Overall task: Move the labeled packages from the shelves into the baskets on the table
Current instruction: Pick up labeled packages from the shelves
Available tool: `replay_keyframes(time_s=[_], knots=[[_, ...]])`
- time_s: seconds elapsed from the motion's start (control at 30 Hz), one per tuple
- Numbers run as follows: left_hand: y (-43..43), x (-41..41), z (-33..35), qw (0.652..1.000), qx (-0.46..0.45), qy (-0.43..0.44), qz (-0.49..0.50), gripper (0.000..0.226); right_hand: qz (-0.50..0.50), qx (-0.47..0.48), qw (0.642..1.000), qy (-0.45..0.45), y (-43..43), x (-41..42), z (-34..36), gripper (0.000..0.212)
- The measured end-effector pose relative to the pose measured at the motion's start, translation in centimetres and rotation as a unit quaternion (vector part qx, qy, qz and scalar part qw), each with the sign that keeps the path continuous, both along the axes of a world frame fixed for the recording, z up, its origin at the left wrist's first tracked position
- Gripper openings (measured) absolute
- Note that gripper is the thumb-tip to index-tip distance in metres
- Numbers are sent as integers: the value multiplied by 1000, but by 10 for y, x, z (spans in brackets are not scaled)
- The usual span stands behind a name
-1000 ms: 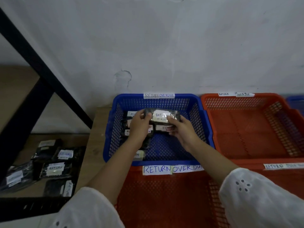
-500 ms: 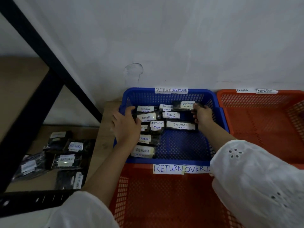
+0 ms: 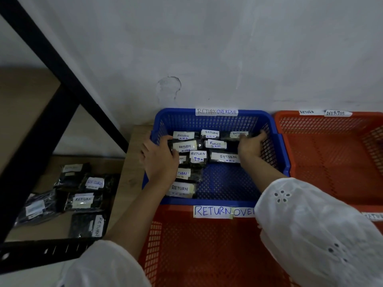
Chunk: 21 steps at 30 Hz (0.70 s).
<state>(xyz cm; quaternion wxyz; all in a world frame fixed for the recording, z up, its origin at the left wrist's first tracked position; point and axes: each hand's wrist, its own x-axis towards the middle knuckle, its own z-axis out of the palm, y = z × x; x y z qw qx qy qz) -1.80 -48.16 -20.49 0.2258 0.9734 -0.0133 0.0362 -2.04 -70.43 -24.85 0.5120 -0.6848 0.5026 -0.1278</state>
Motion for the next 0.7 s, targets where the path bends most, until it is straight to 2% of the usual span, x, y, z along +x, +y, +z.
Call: replay_keyframes(time_s=[0.17, 0.3, 0.43, 0.57, 0.63, 0.7], knots=[[1, -1, 1, 1000, -13, 3, -8, 39, 53, -13, 990, 127, 3, 3, 1, 59], [3, 0, 5, 999, -24, 30, -15, 39, 108, -26, 968, 224, 3, 4, 12, 58], [7, -1, 13, 994, -69, 73, -32, 43, 140, -28, 964, 225, -1, -4, 23, 57], [18, -15, 22, 990, -97, 94, -49, 46, 200, -82, 950, 227, -5, -17, 23, 56], [28, -25, 27, 986, -103, 108, -74, 45, 243, -107, 937, 225, -2, -23, 20, 57], [40, -34, 31, 984, -89, 111, -104, 43, 265, -92, 936, 212, 4, -27, 19, 63]])
